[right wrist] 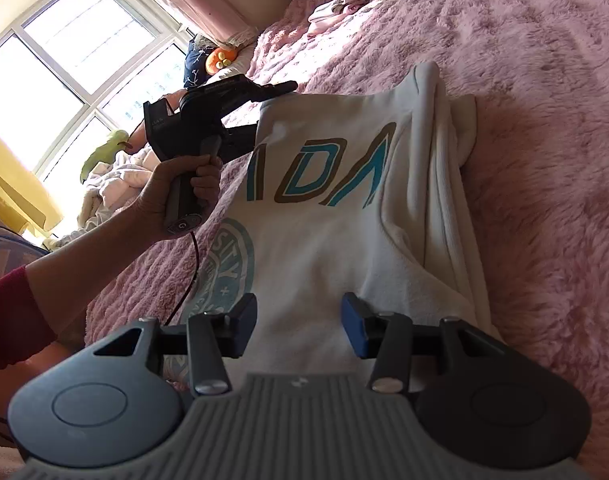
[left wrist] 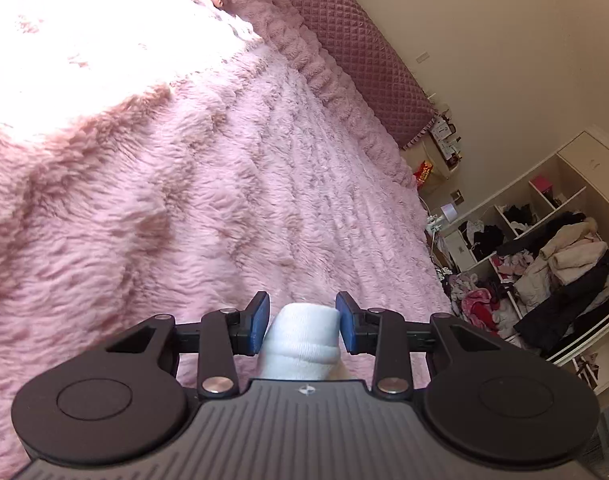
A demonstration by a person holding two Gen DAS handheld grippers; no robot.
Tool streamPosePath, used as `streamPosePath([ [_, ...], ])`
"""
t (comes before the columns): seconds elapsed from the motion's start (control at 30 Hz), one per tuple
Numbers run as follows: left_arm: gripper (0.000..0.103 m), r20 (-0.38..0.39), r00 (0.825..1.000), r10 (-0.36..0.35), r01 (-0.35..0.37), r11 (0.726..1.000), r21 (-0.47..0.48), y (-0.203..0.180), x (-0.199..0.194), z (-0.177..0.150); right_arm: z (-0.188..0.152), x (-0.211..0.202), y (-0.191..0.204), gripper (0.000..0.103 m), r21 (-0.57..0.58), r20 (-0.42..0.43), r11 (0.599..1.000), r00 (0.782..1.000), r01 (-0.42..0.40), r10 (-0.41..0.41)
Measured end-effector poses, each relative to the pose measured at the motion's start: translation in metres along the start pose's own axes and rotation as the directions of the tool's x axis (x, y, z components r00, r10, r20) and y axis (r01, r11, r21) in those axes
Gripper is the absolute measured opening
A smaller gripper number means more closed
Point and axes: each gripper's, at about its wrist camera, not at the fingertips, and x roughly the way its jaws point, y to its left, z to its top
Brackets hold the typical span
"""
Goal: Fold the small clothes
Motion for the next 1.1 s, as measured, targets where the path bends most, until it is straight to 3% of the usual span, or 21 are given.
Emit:
streamPosePath([
  [0.13, 0.040, 0.072, 0.997, 0.003, -0.005, 1.000, 0.024, -0.013, -0.038, 0.007, 0.000, 0.000, 0.001, 0.043, 0.008, 0.007, 1.000, 1.000, 0.006, -0.006],
  [0.23, 0.040, 0.055, 0.998, -0.031, 0.027, 0.998, 0.063, -0.035, -0.075, -0.010, 0.001, -0.006, 0.006, 0.044, 0.032, 0.022, 0.999, 0.999, 0.024, -0.025],
  [0.33, 0.043, -0.005, 1.000, 0.006, -0.005, 0.980, 0.197, -0.065, -0.111, -0.052, -0.004, -0.029, 0.019, 0.044, 0.007, 0.072, 0.999, 0.996, 0.052, -0.052],
  [0.4, 0.045, -0.042, 0.998, 0.041, -0.028, 0.964, 0.264, -0.083, -0.134, -0.089, -0.012, -0.046, 0.026, 0.045, -0.028, 0.110, 0.993, 0.988, 0.117, -0.113],
  [0.47, 0.047, -0.069, 0.996, 0.050, -0.029, 0.963, 0.269, -0.094, -0.154, -0.124, -0.022, -0.066, 0.030, 0.047, -0.067, 0.148, 0.974, 0.967, 0.218, -0.207],
  [0.53, 0.070, -0.096, 0.995, 0.036, -0.015, 0.977, 0.214, -0.096, -0.174, -0.165, -0.032, -0.077, 0.028, 0.049, -0.067, 0.158, 0.965, 0.958, 0.253, -0.240],
  [0.63, 0.071, -0.114, 0.991, 0.065, -0.040, 0.977, 0.211, -0.102, -0.187, -0.205, -0.041, -0.086, 0.016, 0.049, -0.026, 0.146, 0.960, 0.951, 0.278, -0.272],
  [0.73, 0.071, -0.112, 0.991, 0.079, -0.059, 0.984, 0.169, -0.101, -0.188, -0.217, -0.044, -0.080, 0.013, 0.048, -0.039, 0.136, 0.950, 0.943, 0.311, -0.303],
  [0.8, 0.071, -0.095, 0.992, 0.081, -0.068, 0.989, 0.135, -0.096, -0.186, -0.218, -0.047, -0.071, 0.008, 0.037, -0.029, 0.118, 0.943, 0.938, 0.333, -0.327],
  [0.9, 0.071, -0.095, 0.990, 0.100, -0.089, 0.989, 0.119, -0.094, -0.181, -0.216, -0.050, -0.061, 0.003, 0.008, -0.013, 0.093, 0.932, 0.928, 0.363, -0.361],
  [1.0, 0.070, -0.094, 0.987, 0.130, -0.116, 0.984, 0.139, -0.100, -0.180, -0.214, -0.047, -0.067, 0.005, 0.002, 0.018, 0.115, 0.931, 0.924, 0.365, -0.365],
  [1.1, 0.072, -0.079, 0.985, 0.150, -0.133, 0.971, 0.197, -0.118, -0.186, -0.216, -0.041, -0.083, 0.016, 0.001, 0.010, 0.172, 0.921, 0.907, 0.390, -0.385],
])
